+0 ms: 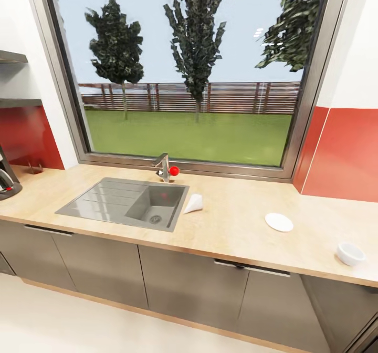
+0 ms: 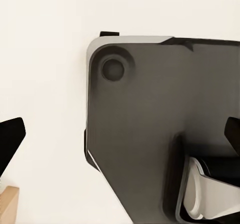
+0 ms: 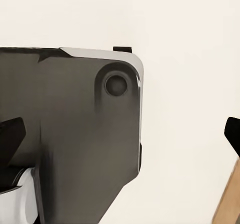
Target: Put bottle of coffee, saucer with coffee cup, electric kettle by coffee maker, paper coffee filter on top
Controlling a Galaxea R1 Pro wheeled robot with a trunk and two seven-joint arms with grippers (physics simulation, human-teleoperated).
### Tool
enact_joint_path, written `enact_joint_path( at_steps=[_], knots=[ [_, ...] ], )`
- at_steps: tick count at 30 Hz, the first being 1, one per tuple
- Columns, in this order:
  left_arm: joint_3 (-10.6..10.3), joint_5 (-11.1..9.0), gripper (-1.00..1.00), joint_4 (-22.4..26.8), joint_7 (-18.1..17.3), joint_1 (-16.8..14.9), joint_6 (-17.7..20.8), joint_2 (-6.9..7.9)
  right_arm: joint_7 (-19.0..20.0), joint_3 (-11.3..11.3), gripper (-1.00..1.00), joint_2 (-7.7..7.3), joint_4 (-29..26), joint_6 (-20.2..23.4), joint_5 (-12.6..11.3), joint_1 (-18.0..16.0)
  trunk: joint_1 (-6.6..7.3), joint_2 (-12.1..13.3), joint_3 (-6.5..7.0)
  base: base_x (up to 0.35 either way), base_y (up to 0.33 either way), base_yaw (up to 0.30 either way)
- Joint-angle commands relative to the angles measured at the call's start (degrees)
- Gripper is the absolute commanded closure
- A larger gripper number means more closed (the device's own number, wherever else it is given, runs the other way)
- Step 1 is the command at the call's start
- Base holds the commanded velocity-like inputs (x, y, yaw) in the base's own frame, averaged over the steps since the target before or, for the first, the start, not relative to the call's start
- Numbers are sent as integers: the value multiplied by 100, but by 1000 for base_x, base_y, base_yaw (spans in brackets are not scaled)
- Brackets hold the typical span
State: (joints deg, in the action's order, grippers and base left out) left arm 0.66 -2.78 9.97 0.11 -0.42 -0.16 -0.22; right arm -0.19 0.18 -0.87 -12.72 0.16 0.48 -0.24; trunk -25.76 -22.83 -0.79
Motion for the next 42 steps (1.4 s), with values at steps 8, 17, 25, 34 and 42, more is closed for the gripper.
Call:
enact_joint_path(
  at_steps=[8,17,25,34,42],
  knots=[
    [9,-29,-100,-2,-1,-2,-2,8,-8,7,-100,-1,1,2,5,-2,-3,-9,-8,0,0,0],
    [14,-49,-100,38,-1,-13,-9,34,-8,-4,-100,-82,-461,-7,10,-2,-3,-9,-8,0,0,0],
    [17,-47,-100,40,8,-27,-9,65,10,7,-100,-71,-1305,-554,13,-2,-3,-9,-8,0,0,0],
    [32,-48,-100,-26,22,-11,28,116,15,849,-100,258,-2399,-927,292,-2,-3,-9,-8,0,0,0],
    [-35,-7,-100,-46,-7,14,95,94,-15,1191,-100,631,-4457,-908,373,-17,-3,-9,-8,0,0,0]
  ],
)
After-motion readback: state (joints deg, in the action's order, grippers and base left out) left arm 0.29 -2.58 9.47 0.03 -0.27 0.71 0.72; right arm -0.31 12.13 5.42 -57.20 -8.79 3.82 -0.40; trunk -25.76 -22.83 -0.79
